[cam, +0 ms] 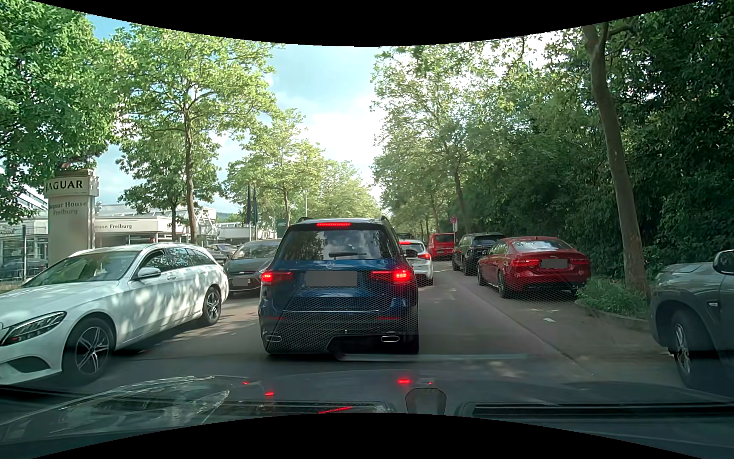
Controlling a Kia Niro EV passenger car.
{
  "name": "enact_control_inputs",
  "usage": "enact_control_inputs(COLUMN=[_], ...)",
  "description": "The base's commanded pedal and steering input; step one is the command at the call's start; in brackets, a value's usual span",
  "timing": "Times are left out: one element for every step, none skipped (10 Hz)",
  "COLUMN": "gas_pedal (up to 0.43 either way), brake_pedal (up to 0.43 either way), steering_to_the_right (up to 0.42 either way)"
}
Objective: Follow the waypoints while adhering to traffic rules and regulations
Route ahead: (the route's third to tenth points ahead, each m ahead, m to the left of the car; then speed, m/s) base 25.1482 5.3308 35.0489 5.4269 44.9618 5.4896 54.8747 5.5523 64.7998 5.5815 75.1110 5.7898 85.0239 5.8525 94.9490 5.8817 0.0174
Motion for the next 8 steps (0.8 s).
enact_control_inputs(gas_pedal=[0.0, 0.0, 0.0, 0.0, 0.0, 0.0, 0.0, 0.0], brake_pedal=[0.274, 0.274, 0.274, 0.274, 0.274, 0.274, 0.274, 0.274], steering_to_the_right=[-0.011, -0.011, -0.011, -0.011, -0.012, -0.012, -0.011, -0.011])
